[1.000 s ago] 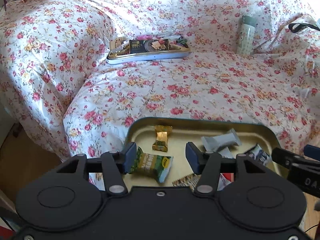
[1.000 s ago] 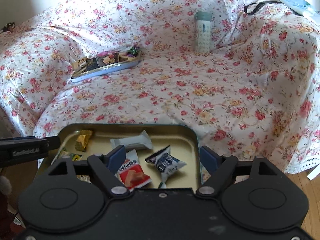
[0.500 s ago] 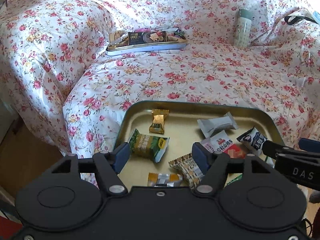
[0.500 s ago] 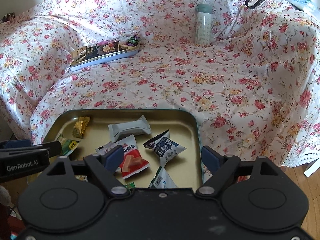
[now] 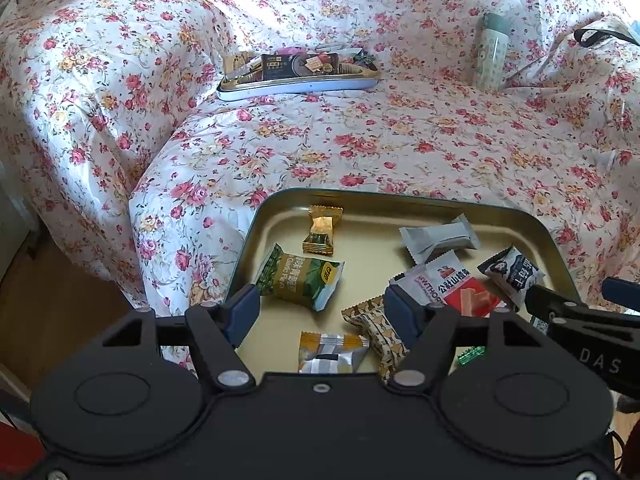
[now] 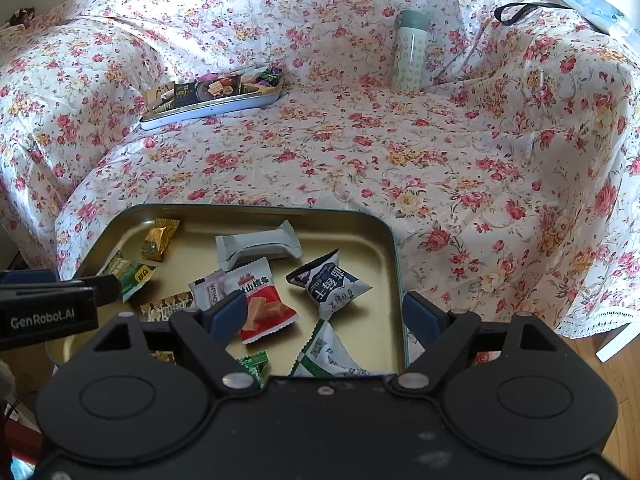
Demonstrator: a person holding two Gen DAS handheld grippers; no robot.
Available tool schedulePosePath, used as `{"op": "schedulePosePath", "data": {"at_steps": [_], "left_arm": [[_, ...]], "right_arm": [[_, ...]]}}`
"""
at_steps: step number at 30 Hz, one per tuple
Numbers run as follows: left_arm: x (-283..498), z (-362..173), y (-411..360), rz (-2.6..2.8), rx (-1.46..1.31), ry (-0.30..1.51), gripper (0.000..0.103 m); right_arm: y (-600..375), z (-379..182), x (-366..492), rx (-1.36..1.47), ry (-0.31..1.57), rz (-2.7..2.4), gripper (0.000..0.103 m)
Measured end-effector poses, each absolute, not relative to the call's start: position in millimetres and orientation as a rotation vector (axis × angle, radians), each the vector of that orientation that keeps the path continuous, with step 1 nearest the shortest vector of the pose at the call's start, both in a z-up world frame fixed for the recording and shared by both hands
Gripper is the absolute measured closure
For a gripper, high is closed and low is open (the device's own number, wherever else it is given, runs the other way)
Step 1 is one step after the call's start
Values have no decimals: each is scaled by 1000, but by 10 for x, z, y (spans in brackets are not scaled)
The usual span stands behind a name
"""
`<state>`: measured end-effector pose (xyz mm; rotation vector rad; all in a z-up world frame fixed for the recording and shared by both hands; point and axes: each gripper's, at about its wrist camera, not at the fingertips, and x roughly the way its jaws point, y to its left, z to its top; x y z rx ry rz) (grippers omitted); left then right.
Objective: Organize snacks
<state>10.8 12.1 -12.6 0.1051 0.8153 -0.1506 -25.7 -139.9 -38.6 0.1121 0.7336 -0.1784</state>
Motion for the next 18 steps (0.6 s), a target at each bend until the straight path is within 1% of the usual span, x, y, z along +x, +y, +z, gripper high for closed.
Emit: {"op": "schedulePosePath", "data": {"at_steps": [18], "left_arm": [[136,-146,115,-156,103,837,32]], "right_arm": [[-1412,-411,-254,123,745,-177,15]]}}
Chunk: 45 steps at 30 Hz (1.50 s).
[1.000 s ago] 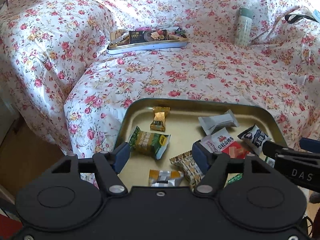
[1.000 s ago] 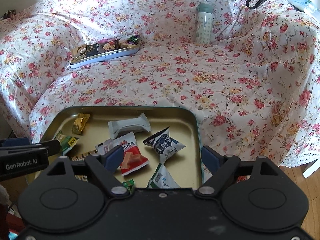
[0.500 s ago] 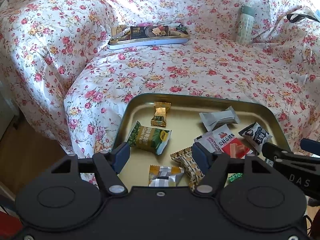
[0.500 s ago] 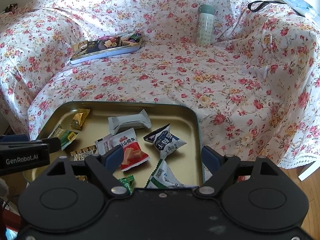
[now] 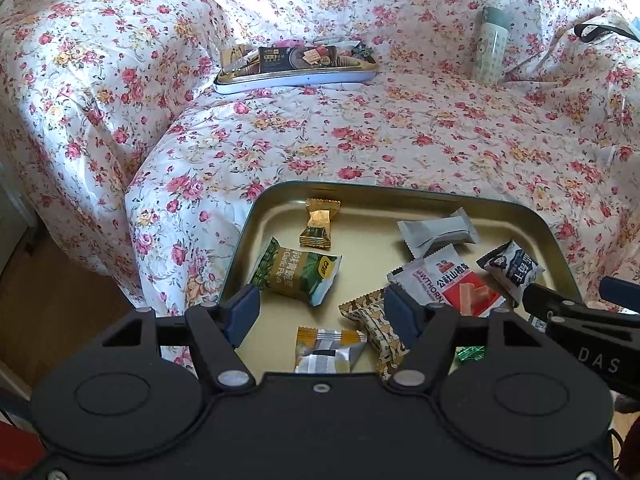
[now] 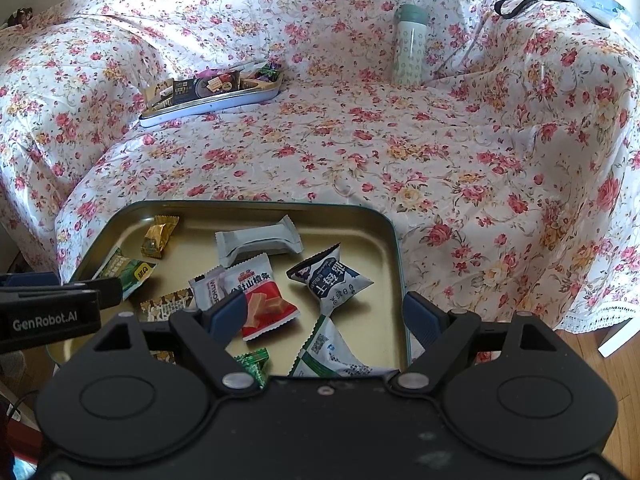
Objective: Organize snacks
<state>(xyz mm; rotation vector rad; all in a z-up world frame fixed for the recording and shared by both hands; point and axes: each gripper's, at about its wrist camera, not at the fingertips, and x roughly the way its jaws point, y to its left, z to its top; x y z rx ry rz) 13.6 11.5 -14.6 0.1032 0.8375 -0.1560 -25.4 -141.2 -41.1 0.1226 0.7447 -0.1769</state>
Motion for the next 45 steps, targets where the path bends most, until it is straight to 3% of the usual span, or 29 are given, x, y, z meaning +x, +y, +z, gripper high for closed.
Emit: {"op": "schedulePosePath", "data": {"at_steps": [45], "left_arm": [[140,-171,137,-164,91,858,32]], "right_arm": [[-1374,-459,-256,130,756,-176,15]]}}
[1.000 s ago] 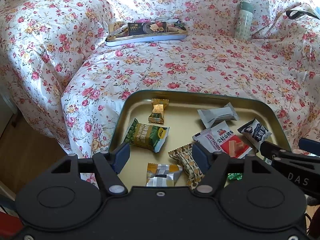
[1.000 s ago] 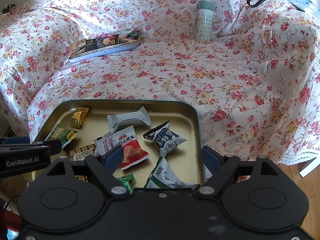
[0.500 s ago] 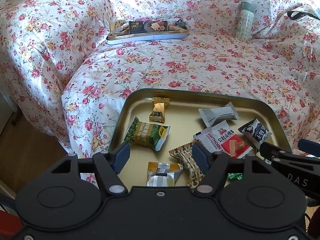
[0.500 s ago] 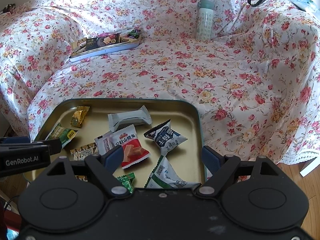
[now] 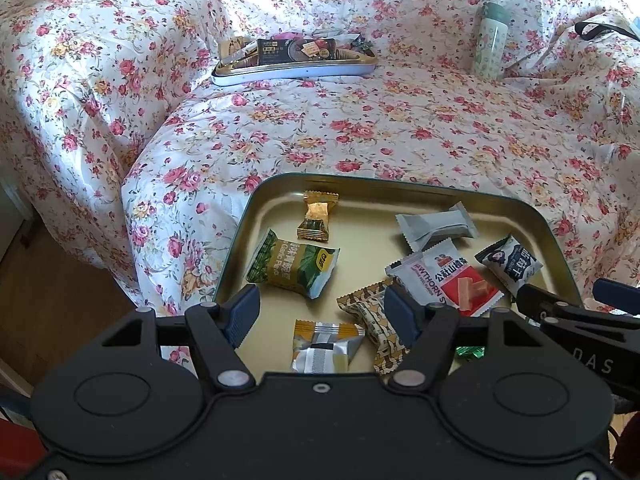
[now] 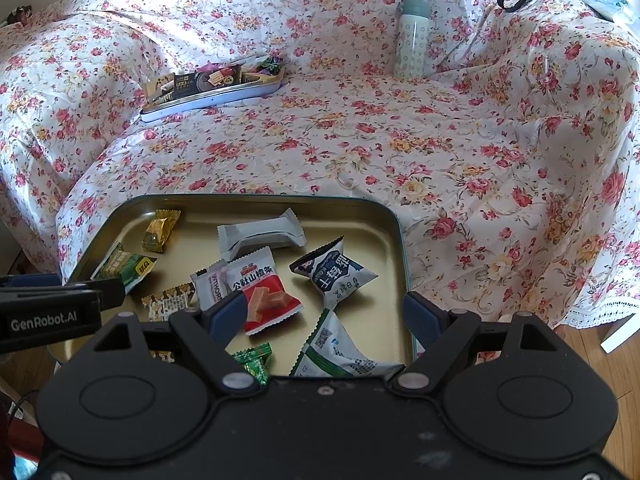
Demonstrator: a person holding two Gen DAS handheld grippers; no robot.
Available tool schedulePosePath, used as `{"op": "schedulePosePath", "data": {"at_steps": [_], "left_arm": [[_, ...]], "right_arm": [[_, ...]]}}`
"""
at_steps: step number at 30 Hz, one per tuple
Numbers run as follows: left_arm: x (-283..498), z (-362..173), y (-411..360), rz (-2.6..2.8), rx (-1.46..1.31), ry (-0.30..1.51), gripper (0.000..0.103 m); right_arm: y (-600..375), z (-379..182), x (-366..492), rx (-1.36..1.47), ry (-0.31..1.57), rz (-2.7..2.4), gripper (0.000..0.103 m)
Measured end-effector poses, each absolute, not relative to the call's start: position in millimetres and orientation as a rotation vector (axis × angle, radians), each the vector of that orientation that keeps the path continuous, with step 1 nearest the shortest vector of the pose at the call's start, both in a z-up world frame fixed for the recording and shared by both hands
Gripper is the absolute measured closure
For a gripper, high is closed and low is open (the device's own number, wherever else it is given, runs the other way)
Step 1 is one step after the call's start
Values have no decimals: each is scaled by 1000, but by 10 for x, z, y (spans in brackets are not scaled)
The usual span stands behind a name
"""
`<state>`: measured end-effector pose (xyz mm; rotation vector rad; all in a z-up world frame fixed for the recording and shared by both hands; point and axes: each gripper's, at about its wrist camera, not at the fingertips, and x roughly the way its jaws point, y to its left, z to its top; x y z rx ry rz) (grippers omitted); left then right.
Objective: Organize snacks
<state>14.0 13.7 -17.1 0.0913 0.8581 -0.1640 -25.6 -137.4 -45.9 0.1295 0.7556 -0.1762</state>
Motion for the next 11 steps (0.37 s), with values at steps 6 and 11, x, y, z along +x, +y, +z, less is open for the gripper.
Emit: {"op": "schedulePosePath", "data": {"at_steps": [6,11], "left_arm": [[139,-173,130,-169,90,862,32],[121,-165,120,-175,94,853,32]], "right_arm": [[-1374,-460,-256,130,756,-176,15],[-1377,-457,-254,130,756,-176,15]]}}
